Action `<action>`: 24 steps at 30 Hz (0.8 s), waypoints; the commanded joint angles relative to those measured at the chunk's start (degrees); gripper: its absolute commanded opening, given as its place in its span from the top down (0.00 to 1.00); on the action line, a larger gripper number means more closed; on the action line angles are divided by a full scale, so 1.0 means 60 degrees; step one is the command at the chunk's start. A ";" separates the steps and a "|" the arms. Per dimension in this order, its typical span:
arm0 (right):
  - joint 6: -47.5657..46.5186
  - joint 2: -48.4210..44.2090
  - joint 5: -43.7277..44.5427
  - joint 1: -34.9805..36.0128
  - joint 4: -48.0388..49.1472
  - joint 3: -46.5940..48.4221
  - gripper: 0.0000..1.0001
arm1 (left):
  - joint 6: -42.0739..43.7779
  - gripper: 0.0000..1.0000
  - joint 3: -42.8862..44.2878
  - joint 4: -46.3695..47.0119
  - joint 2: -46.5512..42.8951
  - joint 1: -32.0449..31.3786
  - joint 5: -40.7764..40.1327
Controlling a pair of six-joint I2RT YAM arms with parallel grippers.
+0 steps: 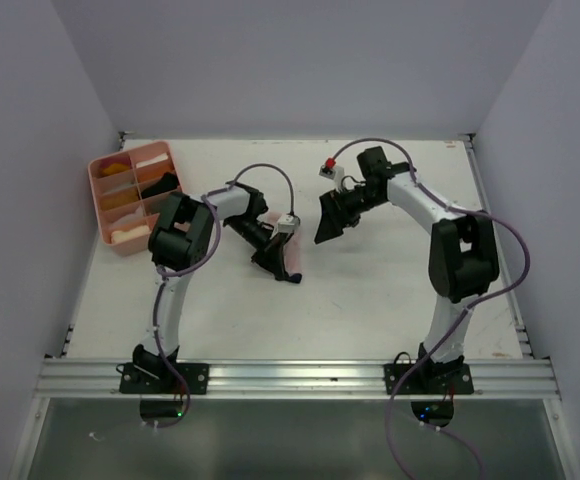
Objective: Roll the underwear
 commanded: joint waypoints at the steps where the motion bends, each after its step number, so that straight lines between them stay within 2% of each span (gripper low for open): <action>1: -0.0470 -0.1510 0.0095 0.0295 0.1551 -0.1406 0.10 | 0.0201 1.00 0.0553 -0.1598 0.1053 0.0550 0.1100; 6: -0.2018 -0.2915 0.1527 0.1113 0.2111 -0.2723 0.21 | -0.0428 1.00 0.0978 -0.1598 0.1653 0.0946 0.1453; 9: -0.2622 -0.3838 0.2335 0.1992 0.3427 -0.4010 0.24 | -0.0676 1.00 0.1124 -0.1598 0.1887 0.1063 0.1542; 14: -0.3164 -0.3667 0.2937 0.3077 0.4266 -0.4602 0.32 | -0.1189 1.00 0.1447 -0.1598 0.2342 0.1107 0.1542; 18: -0.4117 -0.3403 0.3655 0.3664 0.4383 -0.4662 0.34 | -0.1307 1.00 0.1564 -0.1598 0.2474 0.1122 0.1439; 24: -0.5683 -0.3855 0.3584 0.3708 0.5260 -0.5375 0.31 | -0.1541 1.00 0.1740 -0.1584 0.2650 0.1122 0.1424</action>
